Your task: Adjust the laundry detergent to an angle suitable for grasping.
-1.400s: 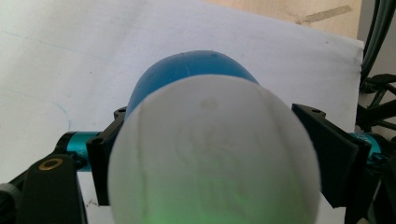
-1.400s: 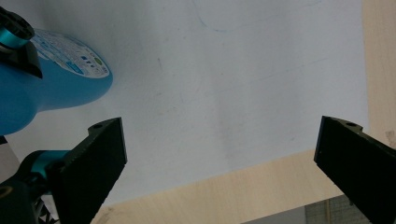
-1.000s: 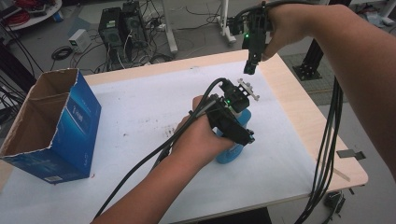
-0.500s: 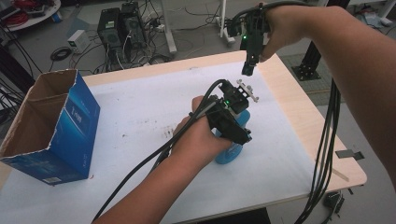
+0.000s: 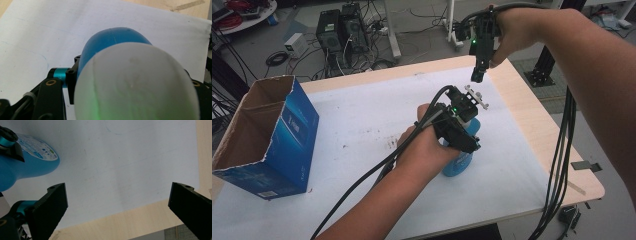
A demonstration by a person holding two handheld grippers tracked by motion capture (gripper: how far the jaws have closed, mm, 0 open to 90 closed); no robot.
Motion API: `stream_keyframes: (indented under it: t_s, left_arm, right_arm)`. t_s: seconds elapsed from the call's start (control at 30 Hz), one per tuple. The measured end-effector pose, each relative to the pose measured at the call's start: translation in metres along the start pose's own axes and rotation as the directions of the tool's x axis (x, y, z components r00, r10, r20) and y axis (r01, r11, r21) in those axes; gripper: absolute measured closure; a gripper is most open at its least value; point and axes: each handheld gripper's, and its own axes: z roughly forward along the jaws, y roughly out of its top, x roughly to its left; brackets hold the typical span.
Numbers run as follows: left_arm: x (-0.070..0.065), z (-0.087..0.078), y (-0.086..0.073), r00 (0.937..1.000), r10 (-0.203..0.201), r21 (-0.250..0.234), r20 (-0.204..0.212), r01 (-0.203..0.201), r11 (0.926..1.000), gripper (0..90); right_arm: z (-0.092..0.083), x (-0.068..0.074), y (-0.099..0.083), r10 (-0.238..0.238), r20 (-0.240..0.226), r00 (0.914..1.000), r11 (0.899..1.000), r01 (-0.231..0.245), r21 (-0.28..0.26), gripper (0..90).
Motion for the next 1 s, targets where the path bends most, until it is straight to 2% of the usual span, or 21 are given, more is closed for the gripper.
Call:
stream_keyframes:
  t_s: [0.23, 0.33, 0.4, 0.6, 0.73, 0.77, 0.8, 0.83, 0.87, 0.9, 1.0]
  left_arm:
    - [0.001, 0.0, 0.0, 1.0, 0.004, -0.004, 0.007, -0.004, 1.0, 38.9]
    - [-0.003, -0.002, 0.001, 0.9993, 0.036, -0.01, 0.002, -0.036, 0.9993, 39.0]
    - [-0.004, -0.002, 0.001, 0.9994, 0.035, -0.018, 0.004, -0.035, 0.9992, 39.0]
    - [-0.003, -0.017, 0.002, 0.9986, 0.043, -0.05, 0.032, -0.042, 0.9979, 39.0]
    - [-0.003, -0.03, 0.001, 0.9951, 0.093, -0.04, 0.034, -0.092, 0.995, 38.9]
    - [-0.003, -0.03, 0.001, 0.9951, 0.093, -0.04, 0.034, -0.092, 0.995, 38.9]
    - [-0.003, -0.037, 0.0, 0.992, 0.12, -0.037, 0.038, -0.119, 0.9922, 38.9]
    - [-0.003, -0.037, 0.0, 0.992, 0.12, -0.037, 0.038, -0.119, 0.9922, 38.9]
    - [-0.001, -0.045, -0.002, 0.9893, 0.138, -0.044, 0.047, -0.136, 0.9897, 38.9]
    - [-0.001, -0.045, -0.002, 0.9893, 0.138, -0.044, 0.047, -0.136, 0.9897, 38.9]
    - [0.007, -0.06, -0.006, 0.9852, 0.15, -0.065, 0.084, -0.145, 0.9873, 38.9]
  right_arm:
    - [0.002, 0.0, -0.002, 0.004, -0.002, 1.0, 1.0, -0.004, 0.0, 1.7]
    - [0.002, 0.001, -0.004, 0.011, -0.004, 0.9999, 1.0, -0.011, -0.001, 1.6]
    - [0.002, 0.001, -0.005, 0.015, -0.003, 0.9999, 1.0, -0.015, 0.002, 1.6]
    - [0.0, 0.003, -0.005, 0.018, -0.001, 0.9998, 1.0, -0.018, 0.001, 1.6]
    - [-0.001, 0.005, -0.003, 0.008, 0.001, 1.0, 1.0, -0.008, -0.001, 1.6]
    - [-0.001, 0.006, -0.002, 0.016, 0.002, 0.9999, 1.0, -0.016, 0.002, 1.6]
    - [-0.001, 0.006, -0.001, 0.009, 0.001, 1.0, 1.0, -0.009, -0.001, 1.6]
    - [-0.001, 0.006, -0.001, 0.009, 0.001, 1.0, 1.0, -0.009, -0.001, 1.6]
    - [-0.001, 0.007, 0.0, 0.001, 0.003, 1.0, 1.0, -0.001, 0.0, 1.6]
    - [-0.001, 0.007, 0.0, 0.001, 0.003, 1.0, 1.0, -0.001, 0.0, 1.6]
    - [-0.002, 0.01, 0.005, -0.005, 0.002, 1.0, 1.0, 0.005, -0.003, 1.6]
